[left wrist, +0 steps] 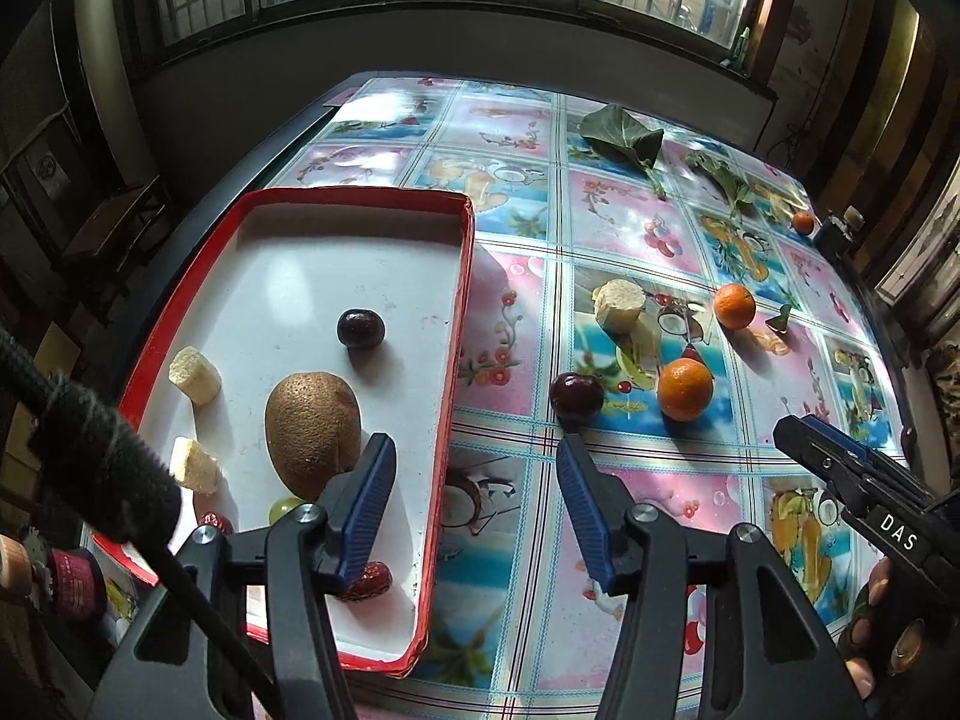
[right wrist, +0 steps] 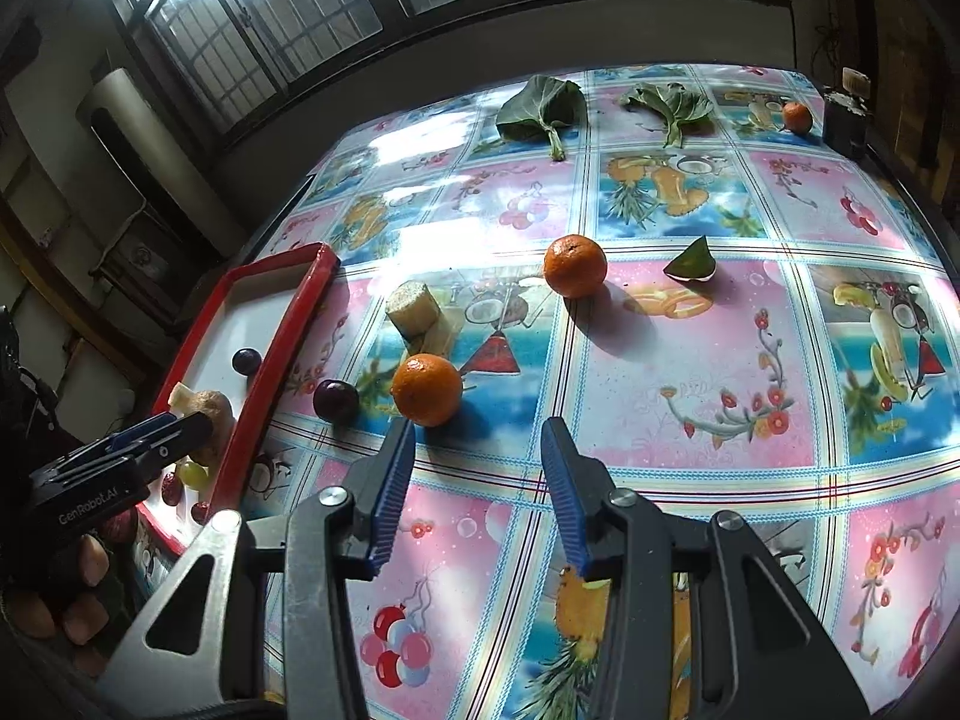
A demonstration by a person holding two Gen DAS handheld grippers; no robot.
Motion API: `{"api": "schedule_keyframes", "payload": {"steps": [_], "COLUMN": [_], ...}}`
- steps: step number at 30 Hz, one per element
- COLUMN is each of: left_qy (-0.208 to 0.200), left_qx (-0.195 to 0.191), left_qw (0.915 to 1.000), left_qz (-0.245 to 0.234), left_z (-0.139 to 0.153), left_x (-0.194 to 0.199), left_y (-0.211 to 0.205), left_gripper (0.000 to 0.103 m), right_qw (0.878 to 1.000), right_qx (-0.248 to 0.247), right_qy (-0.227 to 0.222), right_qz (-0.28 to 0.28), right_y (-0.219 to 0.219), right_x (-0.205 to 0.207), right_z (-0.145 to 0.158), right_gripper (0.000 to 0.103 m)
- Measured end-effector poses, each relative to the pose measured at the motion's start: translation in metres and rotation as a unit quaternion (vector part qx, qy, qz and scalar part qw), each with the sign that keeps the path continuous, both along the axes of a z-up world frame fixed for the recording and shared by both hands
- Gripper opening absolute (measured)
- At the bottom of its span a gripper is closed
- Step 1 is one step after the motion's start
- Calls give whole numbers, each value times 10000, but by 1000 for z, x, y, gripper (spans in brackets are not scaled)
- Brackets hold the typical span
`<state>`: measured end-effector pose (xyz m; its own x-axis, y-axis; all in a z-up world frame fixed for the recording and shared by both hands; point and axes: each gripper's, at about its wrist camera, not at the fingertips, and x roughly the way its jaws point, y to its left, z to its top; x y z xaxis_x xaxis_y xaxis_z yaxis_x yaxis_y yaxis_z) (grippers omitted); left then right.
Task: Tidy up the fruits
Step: 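Move the left tool to a dark cherry while the right tool approaches a mandarin orange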
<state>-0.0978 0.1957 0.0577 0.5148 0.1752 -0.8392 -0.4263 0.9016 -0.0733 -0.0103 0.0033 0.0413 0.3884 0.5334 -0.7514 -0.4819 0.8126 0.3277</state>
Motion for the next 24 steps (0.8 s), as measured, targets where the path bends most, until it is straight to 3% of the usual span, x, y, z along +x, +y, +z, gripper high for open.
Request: {"api": "schedule_keyframes", "payload": {"steps": [10,24], "left_qy": [165,604], "left_qx": [-57,-261], "left_qw": [9996,9969], "left_qz": [-202,-432], "left_z": [-13,-49], "left_x": [11,54], "left_y": [-11,-13], "left_gripper": [57,57], "right_qw": [9999,9983], "right_qx": [-75,-341], "right_qy": [49,217], "right_qz": [59,417], "right_y": [5,64], "right_x": [2,32], "right_z": [-8,-35], "right_gripper": [46,46]}}
